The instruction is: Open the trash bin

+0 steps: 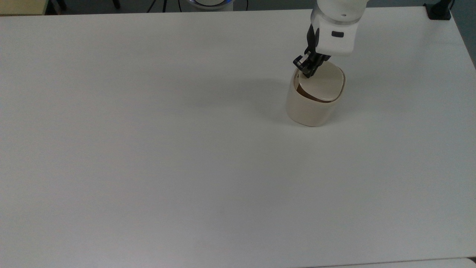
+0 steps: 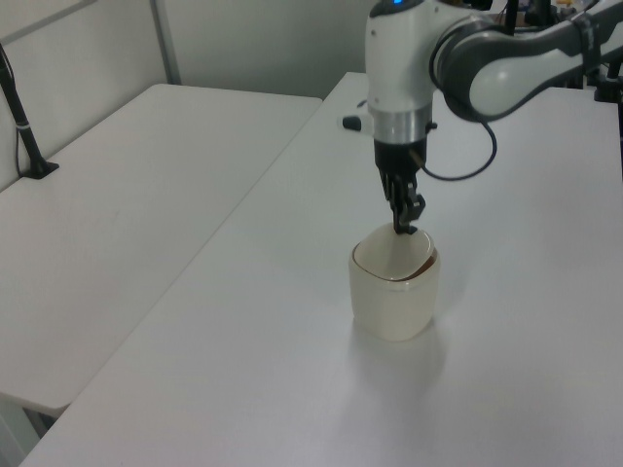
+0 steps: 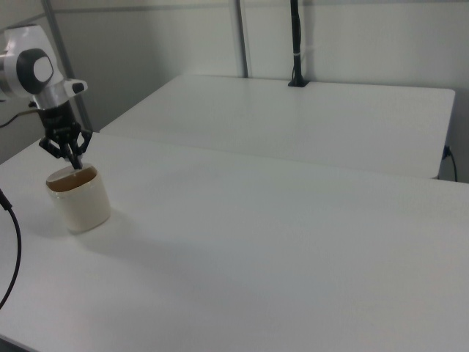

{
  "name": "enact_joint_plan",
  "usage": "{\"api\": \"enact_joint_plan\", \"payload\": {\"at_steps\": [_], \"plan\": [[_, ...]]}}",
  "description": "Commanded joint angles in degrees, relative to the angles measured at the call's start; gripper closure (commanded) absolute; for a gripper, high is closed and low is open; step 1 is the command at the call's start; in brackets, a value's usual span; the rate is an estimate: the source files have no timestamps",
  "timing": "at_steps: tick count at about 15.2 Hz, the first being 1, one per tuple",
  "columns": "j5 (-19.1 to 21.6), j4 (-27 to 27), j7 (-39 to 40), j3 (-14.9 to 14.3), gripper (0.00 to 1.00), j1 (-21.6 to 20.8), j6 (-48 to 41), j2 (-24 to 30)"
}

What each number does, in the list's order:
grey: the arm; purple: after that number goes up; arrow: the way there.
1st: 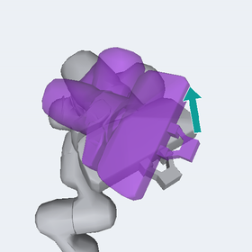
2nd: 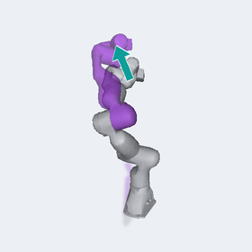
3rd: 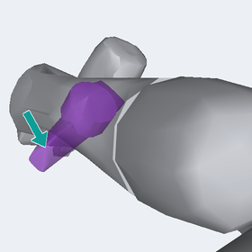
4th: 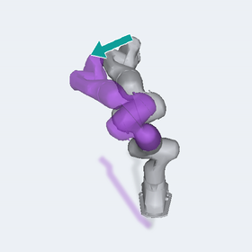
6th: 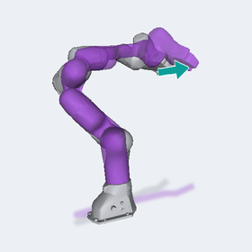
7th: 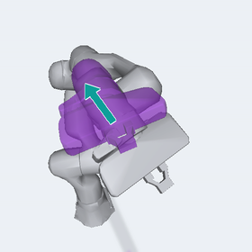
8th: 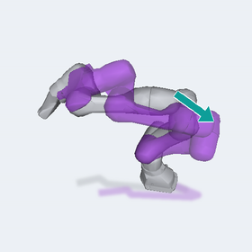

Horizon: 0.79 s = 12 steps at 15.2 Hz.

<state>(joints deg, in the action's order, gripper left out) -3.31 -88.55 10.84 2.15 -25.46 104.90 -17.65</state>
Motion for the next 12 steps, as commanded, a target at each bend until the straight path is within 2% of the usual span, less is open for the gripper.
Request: {"api": "enact_joint_plan", "payload": {"at_steps": [1,8,12], "plan": [[-0.73,-0.57,0.23,-1.45,0.91,4.17,-0.48,5.16],[-0.38,-0.57,-0.12,-2.24,0.92,19.47,-2.24,11.22],[-0.73,1.71,-1.53,-2.24,0.91,25.36,-10.30,13.16]]}}
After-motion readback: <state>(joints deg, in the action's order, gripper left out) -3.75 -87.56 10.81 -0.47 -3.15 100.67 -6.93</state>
